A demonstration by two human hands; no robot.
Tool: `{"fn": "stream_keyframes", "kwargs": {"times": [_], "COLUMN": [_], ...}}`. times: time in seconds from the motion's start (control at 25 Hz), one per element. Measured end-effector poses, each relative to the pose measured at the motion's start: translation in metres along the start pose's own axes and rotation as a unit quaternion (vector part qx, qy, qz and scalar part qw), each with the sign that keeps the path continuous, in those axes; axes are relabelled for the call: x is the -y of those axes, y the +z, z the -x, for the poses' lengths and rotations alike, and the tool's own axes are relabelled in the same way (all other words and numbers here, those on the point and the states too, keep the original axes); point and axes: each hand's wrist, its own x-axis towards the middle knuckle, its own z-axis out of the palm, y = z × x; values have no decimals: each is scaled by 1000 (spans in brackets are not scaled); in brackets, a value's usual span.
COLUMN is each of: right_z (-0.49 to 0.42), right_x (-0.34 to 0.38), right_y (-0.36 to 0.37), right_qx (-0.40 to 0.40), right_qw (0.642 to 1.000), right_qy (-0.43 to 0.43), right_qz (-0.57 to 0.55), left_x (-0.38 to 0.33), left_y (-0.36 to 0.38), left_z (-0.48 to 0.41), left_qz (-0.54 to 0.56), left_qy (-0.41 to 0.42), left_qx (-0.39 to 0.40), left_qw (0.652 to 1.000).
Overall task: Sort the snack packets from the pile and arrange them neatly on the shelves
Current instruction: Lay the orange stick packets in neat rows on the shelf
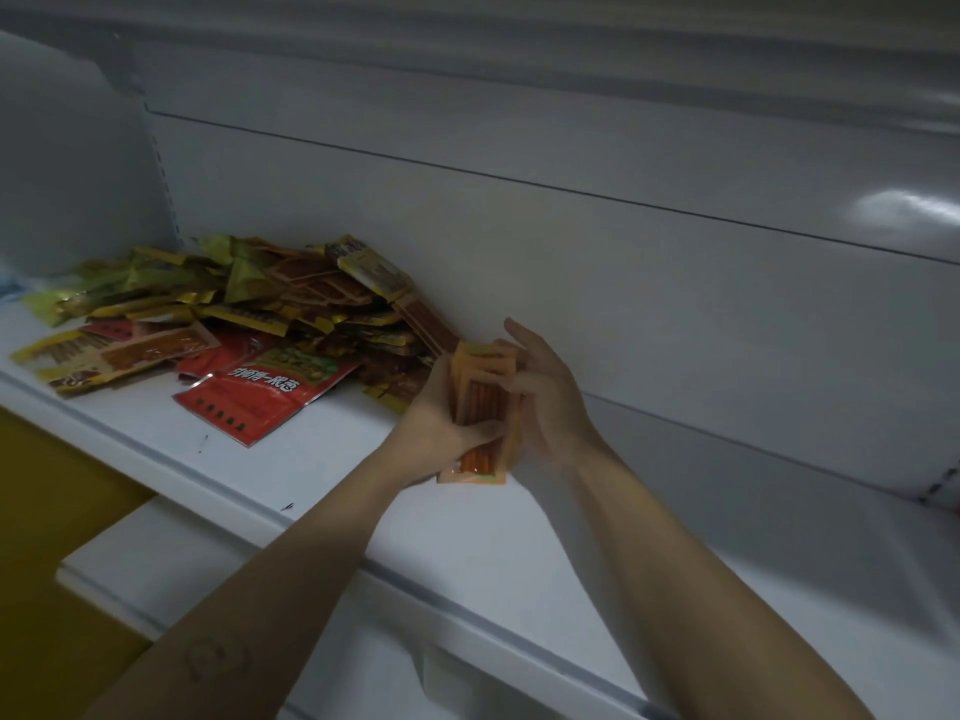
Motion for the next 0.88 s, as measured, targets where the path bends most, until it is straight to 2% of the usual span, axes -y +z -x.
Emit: {"fn": "stream_keyframes", "kwargs": {"times": [0.08,0.12,0.16,0.2,0.28,0.32,0.4,0.44,0.52,0.56,0.6,0.64,0.72,0.8,0.84,0.88], "right_z": [-10,-19,-27,-33,-45,-50,-59,-64,-70,-71,-71,-70,-67,-60,-53,-44], "right_x": [-1,0,1,0,-7,-12,-23,-28,-32,-30,-26,-18,0,8,5,-1], "right_y": [-9,-17,-27,-38,-53,-54,-52,-51,-48,-45,-42,-37,-26,-23,-22,-20], "right_qx": [-68,-129,-175,-182,-121,-82,-49,-50,-63,-78,-103,-145,-223,-209,-184,-165], "right_qw": [996,983,950,900,811,784,757,735,636,599,590,621,720,832,872,885], "right_qy": [-7,-22,-39,-42,-10,13,32,22,-9,-28,-55,-87,-111,-43,18,75], "right_qz": [52,130,256,393,572,615,651,676,769,797,799,766,647,512,453,429], "left_x": [3,4,4,4,10,13,17,18,19,18,18,18,17,18,20,20], "left_y": [0,-4,-10,-17,-31,-36,-39,-38,-36,-35,-36,-37,-38,-38,-38,-38], "left_z": [0,-1,-3,-3,-5,-4,-5,-6,-7,-7,-7,-8,-10,-12,-12,-13], "left_qz": [-31,-35,-45,-61,-96,-105,-109,-110,-120,-124,-122,-124,-131,-133,-129,-125], "left_qy": [14,24,27,19,-16,-35,-53,-53,-47,-46,-45,-50,-58,-59,-64,-75], "left_qx": [-33,-70,-115,-159,-225,-241,-245,-239,-228,-225,-225,-227,-231,-231,-228,-224], "left_qw": [999,997,992,985,970,964,962,963,965,965,966,965,962,962,963,964]}}
